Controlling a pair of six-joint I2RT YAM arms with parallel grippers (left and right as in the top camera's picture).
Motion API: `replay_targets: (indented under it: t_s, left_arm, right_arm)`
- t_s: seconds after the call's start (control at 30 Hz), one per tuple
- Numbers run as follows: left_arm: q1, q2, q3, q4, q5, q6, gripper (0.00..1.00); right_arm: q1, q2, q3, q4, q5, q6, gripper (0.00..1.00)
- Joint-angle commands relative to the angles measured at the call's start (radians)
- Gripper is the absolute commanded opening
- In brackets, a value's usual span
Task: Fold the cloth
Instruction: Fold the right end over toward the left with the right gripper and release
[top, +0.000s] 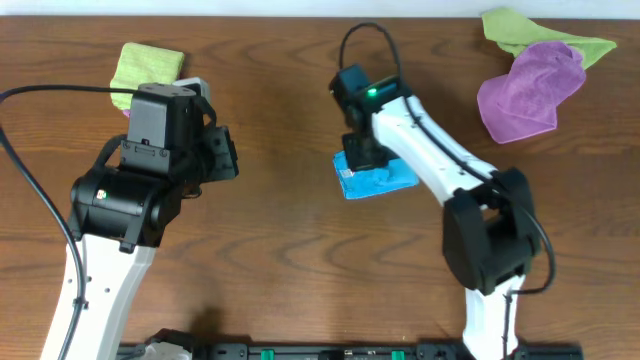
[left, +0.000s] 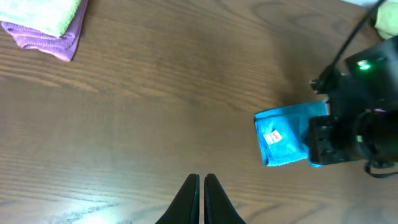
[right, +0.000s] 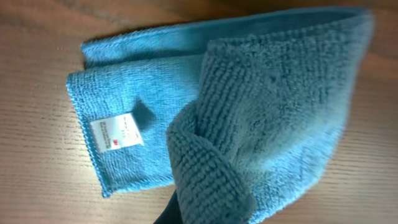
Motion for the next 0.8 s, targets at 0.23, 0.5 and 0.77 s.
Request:
replay_targets:
  t_s: [0.23,0.5,0.77]
  left_arm:
    - [0.000,-0.005,0.008,-0.016,0.000,0.022,0.06]
    - [0.000,-0.005,0.008,-0.015,0.000,0.022,0.06]
    - [0.000,-0.005,0.008,-0.014,-0.001,0.039,0.06]
  right_arm:
    - [0.014,0.027,0.002,0.019,0.026,0.017,0.02]
    - [0.015,0.032,-0.065,0.090,0.013,0.013,0.01]
    - [0.018,0.032,-0.095,0.140,-0.097,0.013,0.38]
